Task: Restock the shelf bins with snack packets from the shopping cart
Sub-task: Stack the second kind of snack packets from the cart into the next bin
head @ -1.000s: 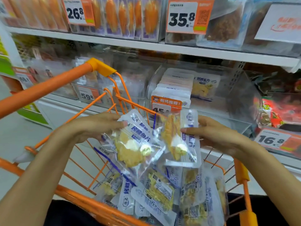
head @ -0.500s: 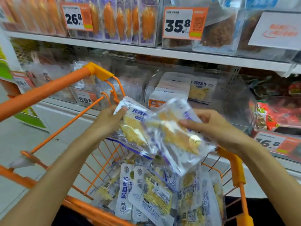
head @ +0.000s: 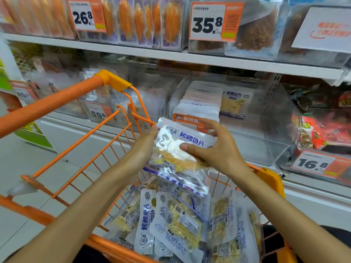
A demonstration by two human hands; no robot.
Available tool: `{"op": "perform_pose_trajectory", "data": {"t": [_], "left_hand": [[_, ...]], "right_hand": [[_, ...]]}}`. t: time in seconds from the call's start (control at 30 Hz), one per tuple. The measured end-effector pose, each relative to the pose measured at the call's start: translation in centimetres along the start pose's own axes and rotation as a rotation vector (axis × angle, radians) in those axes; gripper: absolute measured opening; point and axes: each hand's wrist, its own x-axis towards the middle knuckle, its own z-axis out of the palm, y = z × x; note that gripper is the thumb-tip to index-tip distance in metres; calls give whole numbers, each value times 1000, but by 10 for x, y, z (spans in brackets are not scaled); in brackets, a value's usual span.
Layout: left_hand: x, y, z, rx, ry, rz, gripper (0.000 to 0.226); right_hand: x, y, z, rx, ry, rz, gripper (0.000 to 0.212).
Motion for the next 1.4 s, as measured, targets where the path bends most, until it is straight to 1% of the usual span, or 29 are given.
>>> {"op": "perform_pose_trajectory", "data": {"t": [0.03,0.07,0.1,0.13,0.23,0.3,0.37,0.4,0.43,0.47,0.5,0.53,0.57,0.6,0.67,0.8,0.87,0.97,1.03,1.07,1.13,1.17,1.2,1.27,1.33,1.4], "left_hand": [[-1,2,0,-71,-4,4,49],[1,3,1,-102,-22,4,42],[2,3,1,-92,-67,8,33],[2,2,2,-63,-122,32,32],[0,-2,7,-2,-223,69,41],[-3,-8,6,20,-323,140,41],[1,-9,9,71,-344,208,55],[3,-7,14,69,-348,225,60],[4,-5,17,46,-344,243,58],[5,-5,21,27,-347,272,54],[7,-4,27,23,-347,297,51],[8,-1,35,26,-353,319,48],[11,2,41,36,-361,343,44],[13,8,49,54,-371,356,40],[20,22,63,105,-400,374,35],[39,51,88,357,-479,479,31],[50,62,98,436,-483,483,33],[66,73,110,526,-471,480,42],[80,78,119,513,-442,485,58],[88,81,123,494,-431,476,68],[101,85,133,500,-421,457,79],[109,86,139,509,-412,448,81],[118,87,143,516,-399,441,80],[136,86,152,563,-355,460,70],[150,82,159,737,-294,525,62],[161,80,164,988,-211,616,65]], "right_hand": [[0,1,1,19,-3,29,72],[0,0,1,33,-3,48,73],[1,0,1,54,-1,63,72],[1,0,0,83,5,83,71],[1,-3,-6,198,51,166,73],[-2,-4,-13,234,89,238,82],[-6,-2,-24,278,98,329,87],[-9,-2,-34,324,60,377,88],[-11,0,-40,378,-31,426,89],[-13,0,-47,433,-141,458,86],[-14,3,-56,469,-227,461,75],[-14,6,-64,481,-265,441,60],[-12,9,-71,476,-262,410,49],[-8,12,-78,461,-229,385,45],[1,19,-91,407,-151,333,47],[19,35,-103,357,-52,286,45],[29,46,-107,361,-9,284,46],[43,58,-113,359,40,283,42],[53,62,-117,366,53,294,34],[59,65,-118,377,72,310,34],[71,75,-120,398,135,332,49],[80,82,-120,405,175,331,58],[86,86,-120,397,205,331,63],[100,96,-119,353,230,340,60],[115,106,-116,284,221,382,55],[131,119,-113,194,185,415,59]]}}
